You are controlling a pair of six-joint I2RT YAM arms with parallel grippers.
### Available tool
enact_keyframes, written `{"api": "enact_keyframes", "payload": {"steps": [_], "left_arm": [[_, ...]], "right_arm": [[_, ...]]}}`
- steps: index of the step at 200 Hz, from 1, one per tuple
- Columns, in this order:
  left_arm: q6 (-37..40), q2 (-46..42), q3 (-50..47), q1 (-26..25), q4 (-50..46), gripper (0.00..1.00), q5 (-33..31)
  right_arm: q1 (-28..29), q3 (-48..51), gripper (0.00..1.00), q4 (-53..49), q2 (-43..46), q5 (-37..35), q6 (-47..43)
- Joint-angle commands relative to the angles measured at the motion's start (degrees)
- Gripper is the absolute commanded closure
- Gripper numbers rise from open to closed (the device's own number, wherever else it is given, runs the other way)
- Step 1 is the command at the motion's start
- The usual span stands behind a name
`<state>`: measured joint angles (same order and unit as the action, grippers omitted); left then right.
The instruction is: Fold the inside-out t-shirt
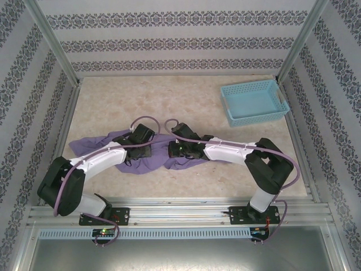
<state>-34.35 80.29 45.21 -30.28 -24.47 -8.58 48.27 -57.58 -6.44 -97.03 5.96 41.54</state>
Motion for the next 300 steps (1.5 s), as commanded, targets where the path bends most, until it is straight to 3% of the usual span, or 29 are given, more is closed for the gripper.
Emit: {"api": "enact_keyframes", "payload": {"steps": [1,45,67,100,125,164,225,246,300], "left_arm": [[-1.12,-3.87,-0.9,0.54,2.95,1.0,0.13],[-6.77,-13.19,4.48,-0.33,-5.83,1.0,1.72],[-8.04,-17.81,5.38,-2.14,-3.73,1.0,3.69],[-10.28,-14.41,2.67,-2.41,-2.15,1.0,7.47],[-12.06,-13.69,-0.71,-3.62,0.97,1.0,9.16],[-10.07,-13.65,-1.47,-3.73,0.47,1.0,7.91],[-9.29,-11.96,-1.48,-3.64,1.64,1.0,8.17],[-9.63,-11.58,-1.6,-3.65,2.19,1.0,8.99],[-9.29,-13.19,-2.11,-3.65,1.0,1.0,9.12]], "right_arm": [[0.24,1.31,1.0,-4.26,6.64,-6.08,-3.69],[0.24,7.25,1.0,-10.79,17.22,-12.85,-5.36],[0.2,12.63,1.0,-12.46,21.62,-15.92,-2.8],[0.24,19.83,1.0,-10.01,24.85,-15.57,1.07],[0.94,18.89,0.75,-11.64,25.26,-16.5,0.73],[6.77,11.06,0.59,-16.91,26.91,-21.19,-3.57],[12.89,1.69,0.56,-6.31,12.31,-9.0,-2.74],[12.84,-2.57,0.61,-4.45,5.21,-4.58,-0.97],[8.65,-7.75,0.62,-4.34,-5.1,-4.37,0.94]]}}
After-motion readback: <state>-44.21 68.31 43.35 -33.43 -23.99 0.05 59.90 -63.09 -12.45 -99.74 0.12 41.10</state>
